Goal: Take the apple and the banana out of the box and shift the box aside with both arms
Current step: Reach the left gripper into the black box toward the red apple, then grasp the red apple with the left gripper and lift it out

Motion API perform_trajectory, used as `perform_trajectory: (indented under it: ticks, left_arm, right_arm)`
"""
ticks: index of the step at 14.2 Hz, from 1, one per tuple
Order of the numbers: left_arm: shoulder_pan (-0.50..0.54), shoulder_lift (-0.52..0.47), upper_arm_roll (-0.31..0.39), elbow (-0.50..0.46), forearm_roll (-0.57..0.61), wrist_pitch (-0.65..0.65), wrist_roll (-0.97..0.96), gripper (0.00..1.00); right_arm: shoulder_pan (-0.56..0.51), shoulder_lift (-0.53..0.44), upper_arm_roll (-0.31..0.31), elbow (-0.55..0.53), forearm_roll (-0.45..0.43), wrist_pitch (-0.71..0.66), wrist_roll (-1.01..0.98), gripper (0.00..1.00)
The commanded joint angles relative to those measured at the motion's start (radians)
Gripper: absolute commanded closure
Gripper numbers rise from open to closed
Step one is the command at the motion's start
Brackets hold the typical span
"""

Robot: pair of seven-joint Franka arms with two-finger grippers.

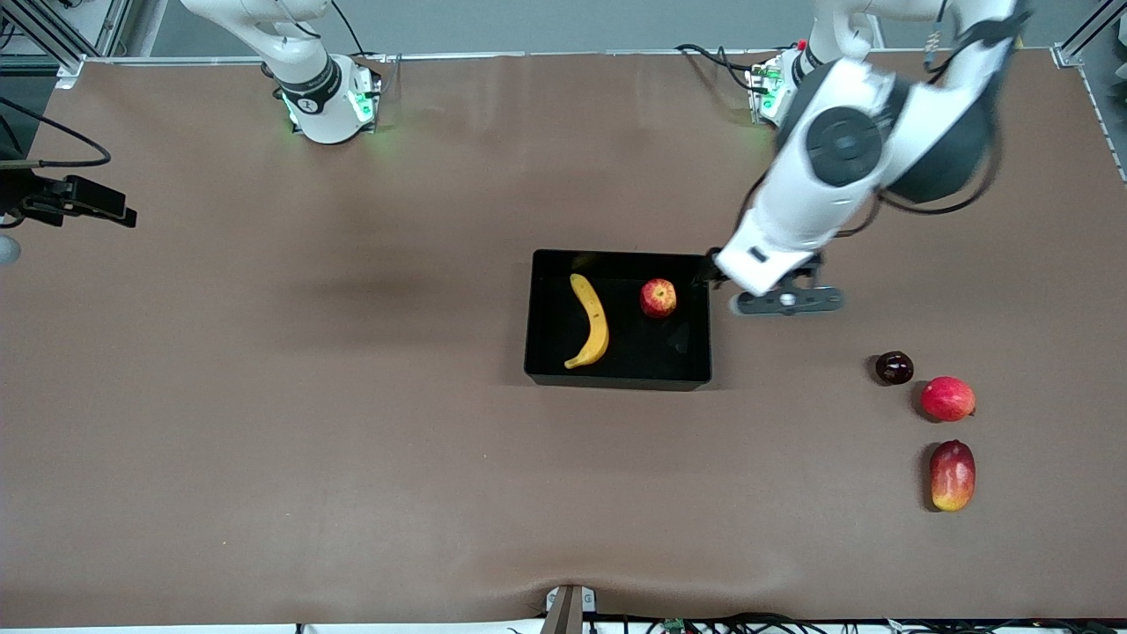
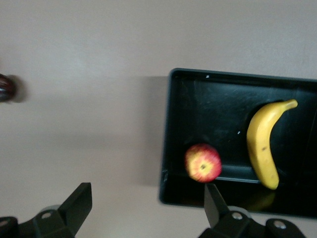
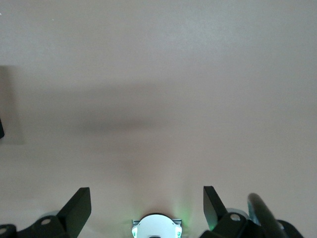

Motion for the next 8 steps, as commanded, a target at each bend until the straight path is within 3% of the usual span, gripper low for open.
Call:
perform_trajectory:
  ticks: [1, 8]
  left_arm:
    - [-0.059, 0.048, 0.007, -0.046, 0.0, 0.092, -0.11, 0.0]
    - [-0.162, 0.183, 0.011, -0.13, 0.018, 0.312, -0.317, 0.0]
  right_arm:
    - [-0.02, 0.005, 0.015, 0.012, -0.006, -0.002, 0.002, 0.0]
    - [-0.021, 0.005, 0.015, 0.012, -0.006, -0.002, 0.002, 0.0]
